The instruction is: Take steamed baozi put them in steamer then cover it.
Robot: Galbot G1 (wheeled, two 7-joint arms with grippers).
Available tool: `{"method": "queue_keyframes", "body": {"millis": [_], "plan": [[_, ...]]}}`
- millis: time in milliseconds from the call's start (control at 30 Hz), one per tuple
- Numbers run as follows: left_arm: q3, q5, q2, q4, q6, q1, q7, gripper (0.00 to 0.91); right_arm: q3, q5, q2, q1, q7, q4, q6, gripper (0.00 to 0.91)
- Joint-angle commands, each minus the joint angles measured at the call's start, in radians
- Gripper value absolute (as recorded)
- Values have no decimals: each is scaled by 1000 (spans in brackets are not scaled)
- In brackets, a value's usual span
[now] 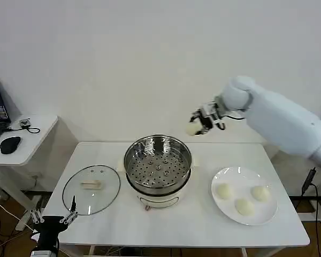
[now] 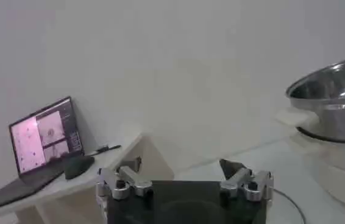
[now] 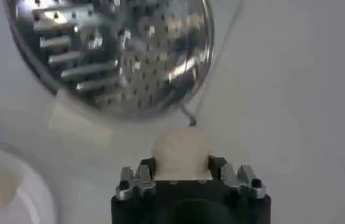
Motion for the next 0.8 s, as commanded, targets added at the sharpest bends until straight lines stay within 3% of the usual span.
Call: {"method": "queue_keyframes", "body": {"millis": [33, 200, 533, 800], "plan": [[-3, -1, 0, 2, 0, 2, 0, 907, -83, 9, 142, 47, 15, -16, 54, 595], [-10, 6, -5, 3, -4, 10, -2, 907, -114, -5, 191, 26, 31, -52, 121, 595], [-25, 12, -15, 4, -12, 26, -5, 907, -131, -209, 221, -36, 77, -168, 320, 595], [-26, 14, -18, 12, -14, 24, -6, 907, -108, -306, 235, -79, 106, -231, 382, 595]]}}
